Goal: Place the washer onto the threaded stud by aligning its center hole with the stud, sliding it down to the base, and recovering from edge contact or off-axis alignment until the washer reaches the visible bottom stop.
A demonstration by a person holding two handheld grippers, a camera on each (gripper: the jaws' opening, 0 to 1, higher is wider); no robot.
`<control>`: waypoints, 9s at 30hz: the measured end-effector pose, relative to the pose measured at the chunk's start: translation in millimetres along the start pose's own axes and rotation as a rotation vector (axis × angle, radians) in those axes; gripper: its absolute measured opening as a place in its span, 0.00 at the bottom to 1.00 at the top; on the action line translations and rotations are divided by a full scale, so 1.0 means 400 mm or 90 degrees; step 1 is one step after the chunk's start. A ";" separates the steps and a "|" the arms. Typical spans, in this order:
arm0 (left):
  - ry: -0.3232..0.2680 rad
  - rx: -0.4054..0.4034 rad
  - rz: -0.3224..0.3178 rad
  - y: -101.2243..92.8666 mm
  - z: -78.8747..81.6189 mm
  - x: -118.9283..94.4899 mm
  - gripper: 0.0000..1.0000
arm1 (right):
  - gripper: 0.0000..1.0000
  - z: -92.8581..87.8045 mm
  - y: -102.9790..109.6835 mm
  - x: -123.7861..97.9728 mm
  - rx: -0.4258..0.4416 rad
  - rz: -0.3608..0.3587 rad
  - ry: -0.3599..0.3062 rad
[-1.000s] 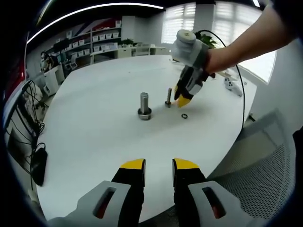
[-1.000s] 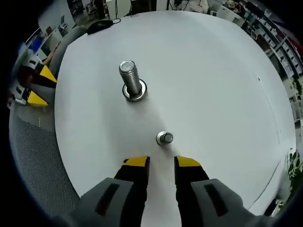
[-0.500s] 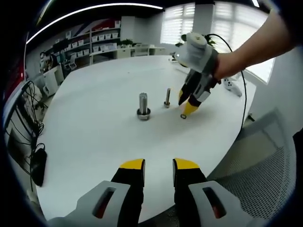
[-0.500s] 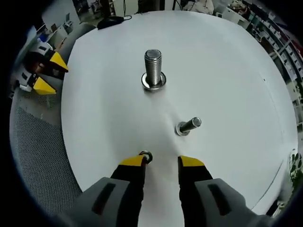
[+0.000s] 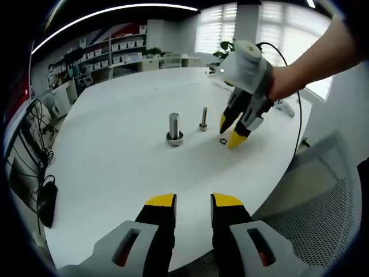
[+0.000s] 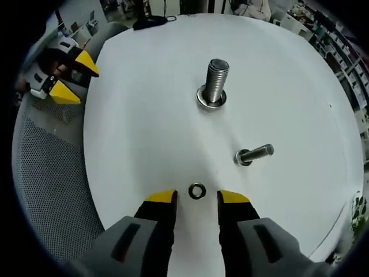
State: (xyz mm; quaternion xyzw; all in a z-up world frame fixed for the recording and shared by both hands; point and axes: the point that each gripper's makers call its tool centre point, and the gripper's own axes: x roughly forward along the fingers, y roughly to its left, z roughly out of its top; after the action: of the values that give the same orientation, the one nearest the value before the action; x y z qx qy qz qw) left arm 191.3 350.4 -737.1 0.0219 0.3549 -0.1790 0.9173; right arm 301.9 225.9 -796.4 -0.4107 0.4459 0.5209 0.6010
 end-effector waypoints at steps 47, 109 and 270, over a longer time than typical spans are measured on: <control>0.018 0.010 -0.005 -0.007 -0.013 0.004 0.21 | 0.15 0.004 -0.005 0.017 0.005 -0.036 0.138; 0.018 0.006 0.002 -0.001 -0.012 0.005 0.22 | 0.14 -0.008 -0.049 -0.070 0.021 -0.046 0.006; 0.037 0.000 -0.020 -0.016 -0.025 0.010 0.21 | 0.27 0.017 -0.104 -0.168 0.223 -0.124 -0.258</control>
State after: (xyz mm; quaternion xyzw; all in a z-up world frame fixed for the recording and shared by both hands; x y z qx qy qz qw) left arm 185.4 344.8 -746.9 0.0217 0.3815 -0.1931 0.9037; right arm 340.1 210.0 -728.5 -0.2291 0.3584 0.4474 0.7867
